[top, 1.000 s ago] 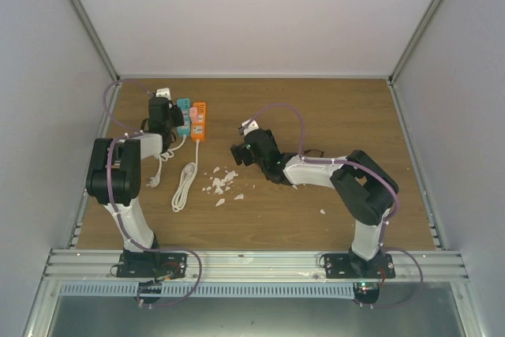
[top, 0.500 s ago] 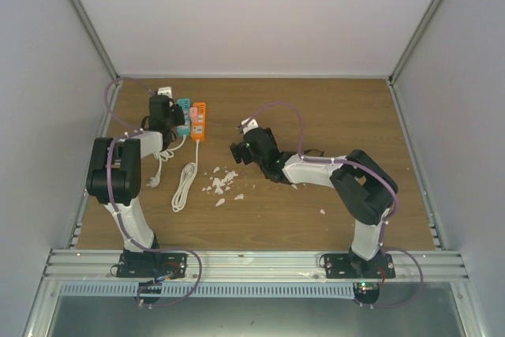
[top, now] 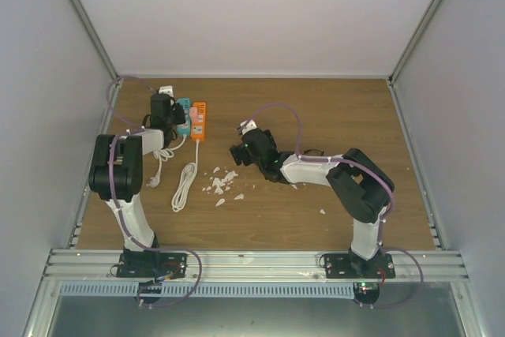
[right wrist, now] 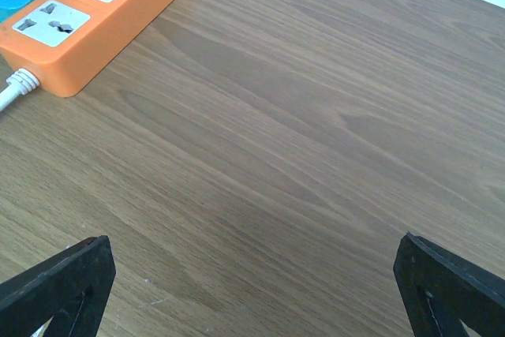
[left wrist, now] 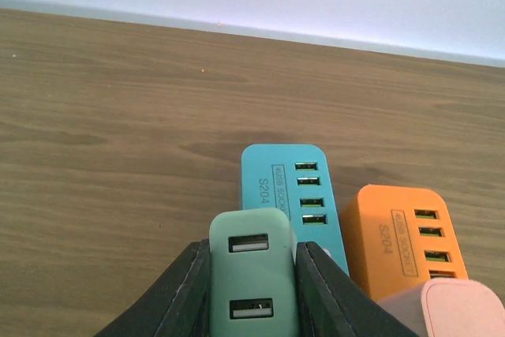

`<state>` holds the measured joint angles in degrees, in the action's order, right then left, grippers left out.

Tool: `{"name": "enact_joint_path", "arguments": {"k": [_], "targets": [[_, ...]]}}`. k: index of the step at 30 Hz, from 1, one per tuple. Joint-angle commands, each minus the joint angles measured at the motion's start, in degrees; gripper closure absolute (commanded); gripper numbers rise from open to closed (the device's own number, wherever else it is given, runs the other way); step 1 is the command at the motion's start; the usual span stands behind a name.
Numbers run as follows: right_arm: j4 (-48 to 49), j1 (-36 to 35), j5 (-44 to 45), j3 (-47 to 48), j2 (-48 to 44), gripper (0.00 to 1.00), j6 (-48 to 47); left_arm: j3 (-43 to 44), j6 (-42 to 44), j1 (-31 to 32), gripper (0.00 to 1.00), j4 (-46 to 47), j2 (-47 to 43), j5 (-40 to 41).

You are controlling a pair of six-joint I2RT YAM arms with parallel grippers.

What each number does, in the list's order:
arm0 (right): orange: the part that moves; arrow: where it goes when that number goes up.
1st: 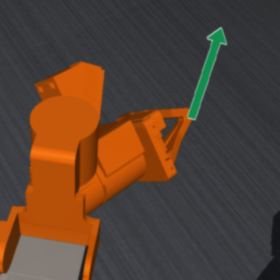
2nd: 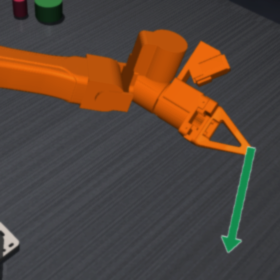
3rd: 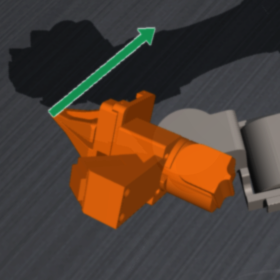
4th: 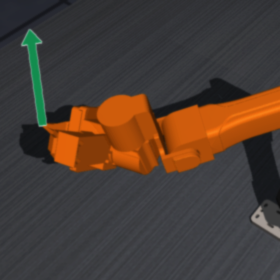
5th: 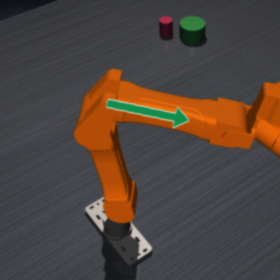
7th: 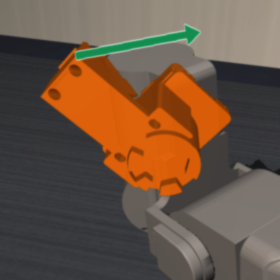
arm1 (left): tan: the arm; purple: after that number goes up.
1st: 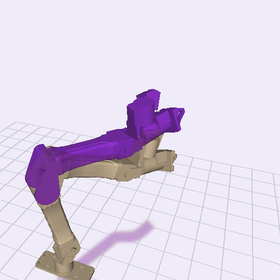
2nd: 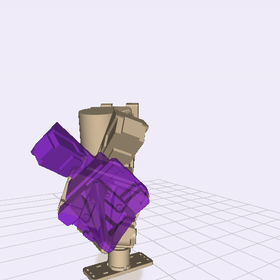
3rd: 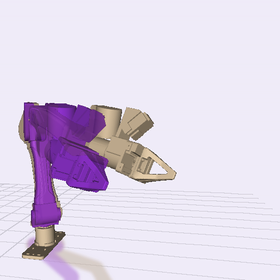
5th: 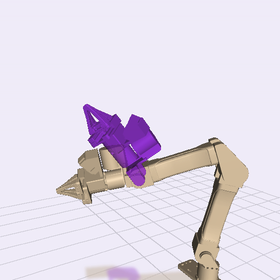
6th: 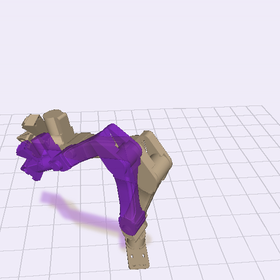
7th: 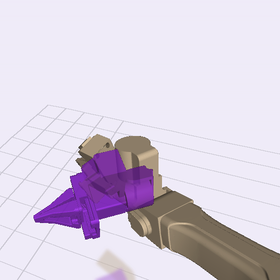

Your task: Insert the plug

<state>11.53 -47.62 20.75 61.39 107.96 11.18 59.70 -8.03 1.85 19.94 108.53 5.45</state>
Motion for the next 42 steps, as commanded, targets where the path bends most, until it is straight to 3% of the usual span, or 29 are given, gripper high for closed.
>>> {"name": "enact_joint_path", "arguments": {"k": [1,23,42], "targets": [[0.0,-0.5,1.4,1.8,1.4,0.0,-0.4,2.4,0.6,0.6,1.0,-0.5,2.6,0.9],[-0.8,-0.6,1.9,2.6,2.0,0.0,-0.4,17.0,3.3,4.2,1.0,-14.6,11.1,7.3],[-1.8,-0.6,2.4,3.7,3.2,0.0,-0.5,17.8,3.1,4.0,1.0,-14.2,14.1,6.1]]}}
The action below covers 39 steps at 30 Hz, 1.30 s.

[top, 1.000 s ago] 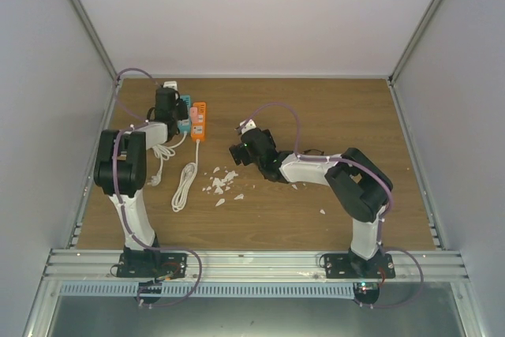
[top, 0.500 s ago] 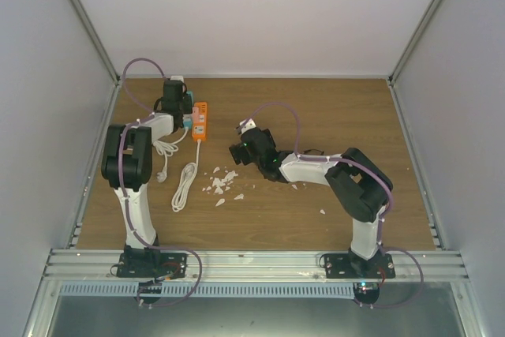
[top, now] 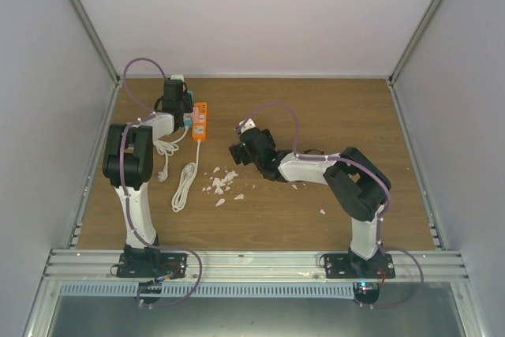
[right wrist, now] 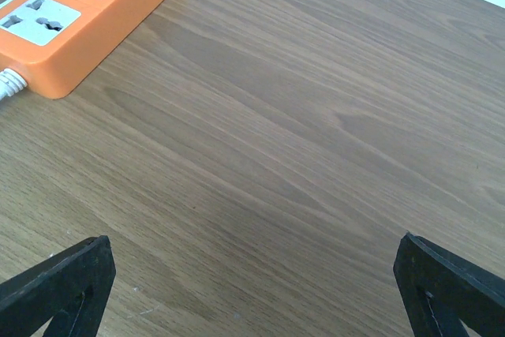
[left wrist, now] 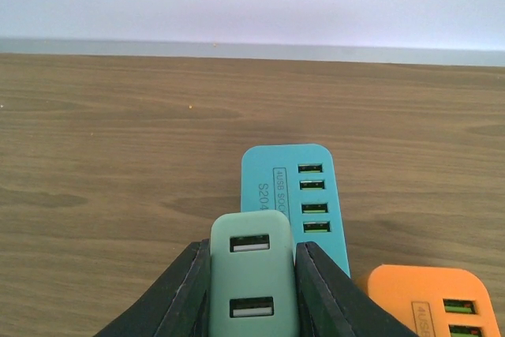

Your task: Insert the plug

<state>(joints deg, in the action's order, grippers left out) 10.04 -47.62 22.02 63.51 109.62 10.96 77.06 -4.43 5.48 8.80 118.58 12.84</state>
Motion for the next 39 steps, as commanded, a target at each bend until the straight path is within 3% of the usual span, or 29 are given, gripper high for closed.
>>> {"name": "enact_joint_path", "arguments": {"k": [1,21,26,39], "targets": [[-0.4,-0.6,1.3,1.6,1.6,0.0,-0.2,0.8,-0.6,0.2,1.0,-3.6,4.4,-1.7],[-1.4,-0.6,1.8,2.4,2.3,0.0,-0.1,0.8,-1.4,-0.7,1.0,-4.7,1.9,-1.9],[-1.5,-0.6,2.0,2.4,1.9,0.0,0.1,5.1,-0.9,-0.6,1.0,-12.5,2.0,0.5],[-1.8,-0.9,3.5,2.0,1.7,0.01,-0.1,-3.8,-3.9,-0.8,1.0,-13.0,-4.5,-1.9]]}}
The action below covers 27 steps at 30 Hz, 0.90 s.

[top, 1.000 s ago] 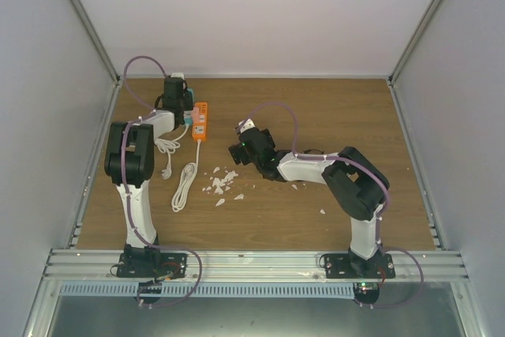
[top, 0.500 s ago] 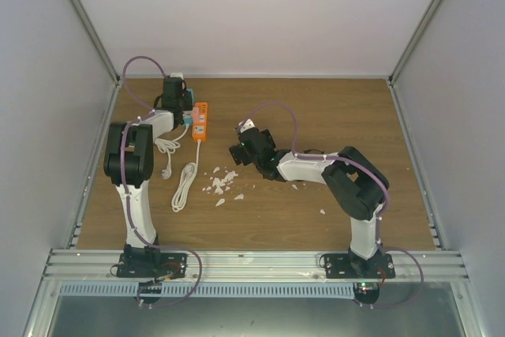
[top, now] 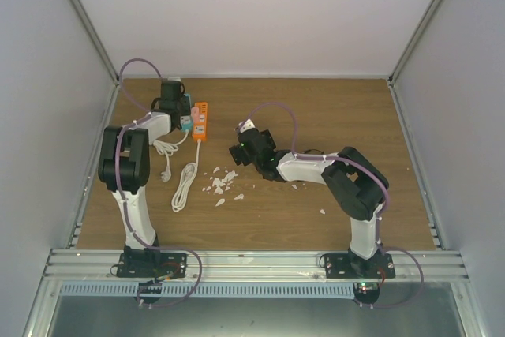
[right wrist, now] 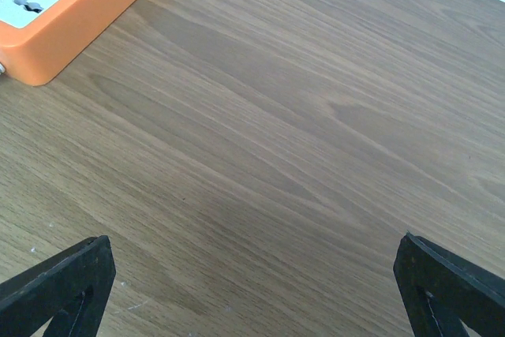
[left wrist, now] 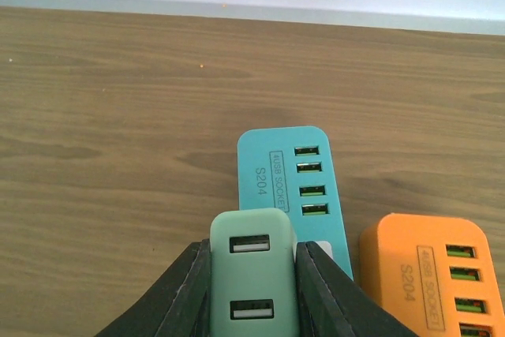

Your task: Insert the plug

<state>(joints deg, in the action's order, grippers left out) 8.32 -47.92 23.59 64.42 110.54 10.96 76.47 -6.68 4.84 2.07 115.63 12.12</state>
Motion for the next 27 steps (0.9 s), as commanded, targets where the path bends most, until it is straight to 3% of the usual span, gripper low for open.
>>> {"name": "enact_joint_path", "arguments": {"k": [1,27], "targets": [[-0.1,-0.6,1.9,1.1,0.7,0.0,-0.1,-3.7,-1.5,-0.1,1.0,-6.2,-1.6,-1.2],[-2.3,-0.6,5.1,2.1,1.2,0.0,0.4,-2.6,-4.8,4.2,1.0,-13.6,5.6,16.3]]}}
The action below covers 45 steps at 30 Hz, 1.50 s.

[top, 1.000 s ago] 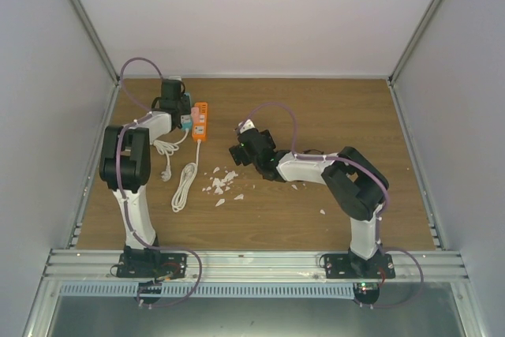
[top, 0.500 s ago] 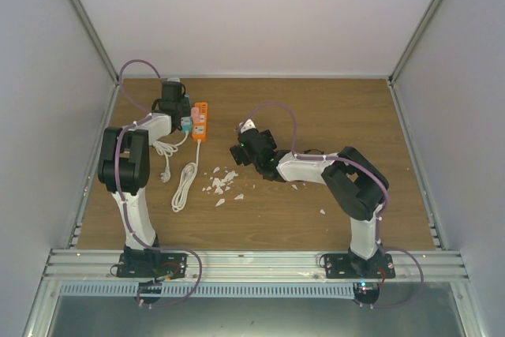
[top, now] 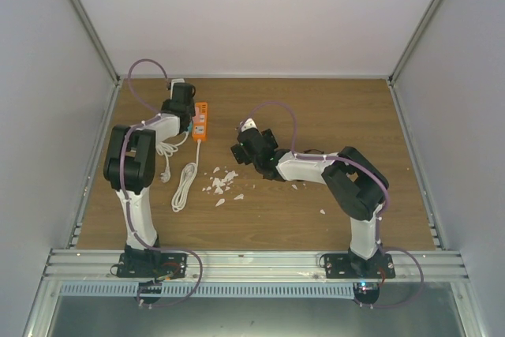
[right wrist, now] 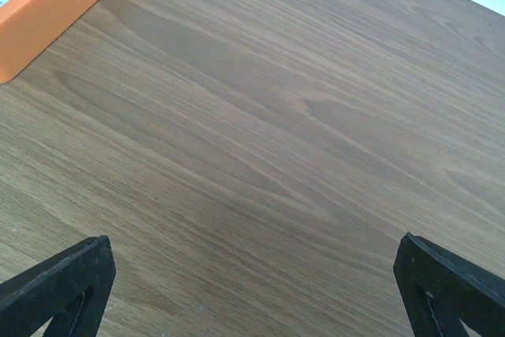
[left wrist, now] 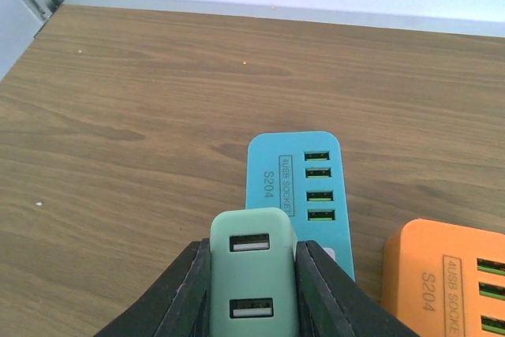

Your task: Insert the plug

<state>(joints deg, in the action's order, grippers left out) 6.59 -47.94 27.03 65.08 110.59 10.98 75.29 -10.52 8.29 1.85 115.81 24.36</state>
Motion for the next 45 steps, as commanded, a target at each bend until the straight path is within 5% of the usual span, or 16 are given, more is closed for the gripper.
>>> {"name": "enact_joint_path", "arguments": {"k": [1,15,23,30,45], "targets": [[-0.7,-0.6,1.8,1.5,1.3,0.01,0.4,-0.5,-0.9,0.9,1.0,-14.0,6.2,4.2],[-1.1,-0.6,2.1,2.0,1.8,0.0,0.4,-1.4,0.6,1.3,0.99,-12.8,5.8,3.1],[-1.7,-0.6,2.3,2.7,2.7,0.0,0.3,-3.1,0.3,1.2,0.32,-10.9,4.1,3.7],[-2.3,-0.6,2.5,3.4,3.5,0.0,0.3,-3.3,-0.3,1.0,0.03,-10.5,2.8,3.5],[-2.7,-0.6,2.2,4.0,4.2,0.0,0.1,-3.5,3.1,0.9,0.01,-5.7,-12.0,-4.5]]}}
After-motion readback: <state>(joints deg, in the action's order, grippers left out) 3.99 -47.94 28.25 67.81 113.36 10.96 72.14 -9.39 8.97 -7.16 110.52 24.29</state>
